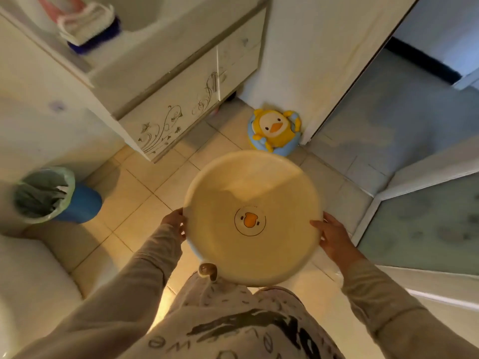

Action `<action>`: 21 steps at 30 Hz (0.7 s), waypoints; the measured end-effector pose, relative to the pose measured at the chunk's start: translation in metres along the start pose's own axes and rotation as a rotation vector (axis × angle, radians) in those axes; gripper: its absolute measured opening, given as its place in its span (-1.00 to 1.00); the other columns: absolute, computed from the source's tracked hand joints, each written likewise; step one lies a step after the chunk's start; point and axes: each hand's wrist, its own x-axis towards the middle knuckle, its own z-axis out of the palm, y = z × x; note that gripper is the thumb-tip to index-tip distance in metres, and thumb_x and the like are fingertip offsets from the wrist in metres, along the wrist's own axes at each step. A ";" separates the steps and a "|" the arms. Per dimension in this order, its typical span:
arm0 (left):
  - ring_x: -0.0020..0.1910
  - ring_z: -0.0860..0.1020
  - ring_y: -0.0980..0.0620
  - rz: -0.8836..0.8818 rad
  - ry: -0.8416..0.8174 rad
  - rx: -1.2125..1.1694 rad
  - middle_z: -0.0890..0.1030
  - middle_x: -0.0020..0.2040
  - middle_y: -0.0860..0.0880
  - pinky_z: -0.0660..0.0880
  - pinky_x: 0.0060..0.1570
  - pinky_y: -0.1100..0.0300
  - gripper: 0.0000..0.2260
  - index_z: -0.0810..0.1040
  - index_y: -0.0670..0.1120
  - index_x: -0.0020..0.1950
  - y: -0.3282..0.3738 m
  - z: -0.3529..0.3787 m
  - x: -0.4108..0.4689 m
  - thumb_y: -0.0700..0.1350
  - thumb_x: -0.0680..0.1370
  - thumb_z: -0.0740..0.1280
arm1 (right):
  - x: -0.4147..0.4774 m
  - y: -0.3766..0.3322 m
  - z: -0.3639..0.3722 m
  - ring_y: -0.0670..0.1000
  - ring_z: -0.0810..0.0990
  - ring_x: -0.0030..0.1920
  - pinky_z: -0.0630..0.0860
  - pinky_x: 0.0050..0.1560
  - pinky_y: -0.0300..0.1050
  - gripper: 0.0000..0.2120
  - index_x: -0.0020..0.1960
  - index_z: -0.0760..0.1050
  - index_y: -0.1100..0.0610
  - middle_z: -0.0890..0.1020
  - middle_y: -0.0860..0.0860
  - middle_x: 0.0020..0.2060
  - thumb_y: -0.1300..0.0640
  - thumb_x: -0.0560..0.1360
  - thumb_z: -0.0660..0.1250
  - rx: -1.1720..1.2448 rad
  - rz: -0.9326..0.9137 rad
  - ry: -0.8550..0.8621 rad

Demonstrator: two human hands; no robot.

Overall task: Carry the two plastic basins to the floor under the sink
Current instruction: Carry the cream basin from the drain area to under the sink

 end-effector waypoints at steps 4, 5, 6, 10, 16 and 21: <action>-0.32 0.32 0.00 -0.005 0.010 0.024 0.45 -0.22 -0.06 0.33 -0.02 0.07 -0.49 0.51 -0.13 0.31 0.046 0.013 0.012 -0.44 0.48 0.02 | 0.030 -0.036 0.027 0.14 0.54 0.04 0.51 -0.11 -0.04 -0.56 0.30 0.46 0.14 0.59 0.12 0.08 0.36 0.44 0.30 -0.024 0.029 -0.026; -0.30 0.33 0.00 -0.005 0.012 0.017 0.46 -0.19 -0.06 0.34 0.00 0.06 -0.49 0.51 -0.13 0.30 0.055 0.015 0.013 -0.44 0.48 0.03 | 0.035 -0.044 0.033 0.16 0.52 0.07 0.51 -0.09 -0.03 -0.56 0.30 0.46 0.15 0.58 0.14 0.11 0.36 0.44 0.29 -0.038 0.032 -0.040; -0.30 0.34 0.00 -0.003 0.016 -0.001 0.46 -0.18 -0.07 0.35 0.00 0.06 -0.50 0.52 -0.12 0.30 0.064 0.017 0.015 -0.43 0.48 0.03 | 0.042 -0.052 0.040 0.17 0.51 0.09 0.50 -0.07 -0.02 -0.56 0.30 0.45 0.16 0.57 0.14 0.12 0.36 0.44 0.29 -0.045 0.032 -0.061; -0.29 0.35 0.00 0.000 0.077 -0.106 0.48 -0.17 -0.09 0.36 -0.03 0.06 -0.57 0.57 -0.09 0.19 0.088 0.023 0.025 -0.39 0.49 0.06 | 0.076 -0.087 0.066 0.18 0.51 0.09 0.48 -0.01 0.02 -0.57 0.30 0.45 0.18 0.56 0.16 0.11 0.38 0.45 0.27 -0.119 0.041 -0.141; -0.25 0.38 -0.02 -0.047 0.149 -0.307 0.46 -0.23 -0.07 0.39 0.01 0.03 -0.62 0.54 -0.16 0.26 0.102 0.044 0.038 -0.36 0.52 0.12 | 0.143 -0.148 0.106 0.15 0.54 0.02 0.49 -0.05 0.00 -0.60 0.28 0.46 0.18 0.60 0.13 0.03 0.38 0.46 0.27 -0.251 0.077 -0.251; -0.26 0.38 -0.04 -0.101 0.255 -0.468 0.45 -0.25 -0.09 0.40 -0.03 0.01 -0.66 0.50 -0.21 0.29 0.099 0.086 0.047 -0.29 0.54 0.15 | 0.204 -0.201 0.130 0.13 0.53 0.00 0.49 -0.16 -0.04 -0.57 0.32 0.44 0.18 0.57 0.13 0.07 0.38 0.47 0.24 -0.418 0.104 -0.372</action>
